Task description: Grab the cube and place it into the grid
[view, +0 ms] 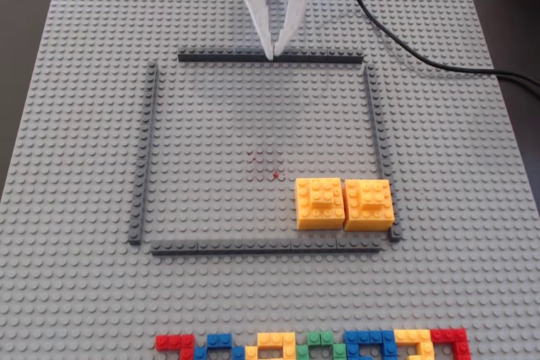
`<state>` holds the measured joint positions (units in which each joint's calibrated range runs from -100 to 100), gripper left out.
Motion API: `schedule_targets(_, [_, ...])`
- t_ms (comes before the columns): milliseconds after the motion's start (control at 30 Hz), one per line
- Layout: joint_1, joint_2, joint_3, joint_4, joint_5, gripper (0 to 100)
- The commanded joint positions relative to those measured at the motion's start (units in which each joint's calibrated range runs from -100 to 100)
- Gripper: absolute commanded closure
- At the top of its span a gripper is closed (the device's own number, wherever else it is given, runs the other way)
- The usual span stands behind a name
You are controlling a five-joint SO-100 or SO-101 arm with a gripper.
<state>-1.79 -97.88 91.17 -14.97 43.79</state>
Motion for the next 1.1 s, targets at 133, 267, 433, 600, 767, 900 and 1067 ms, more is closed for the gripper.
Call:
schedule_targets(133, [0.28, -2.03, 2.66, -1.35, 0.10, 100])
schedule_targets(267, [-0.17, -2.03, 5.20, -1.25, 0.49, 100])
schedule_targets(433, [-0.68, -2.03, 7.29, -1.25, 0.98, 100])
schedule_targets(600, [-0.68, -2.12, 8.74, -0.61, 1.17, 100])
schedule_targets(767, [-0.68, -2.12, 8.74, 0.75, 1.81, 100])
schedule_targets(900, [-0.68, -2.12, 8.74, 1.34, 2.05, 100])
schedule_targets(1067, [-0.68, -2.12, 8.74, 1.58, 2.15, 100])
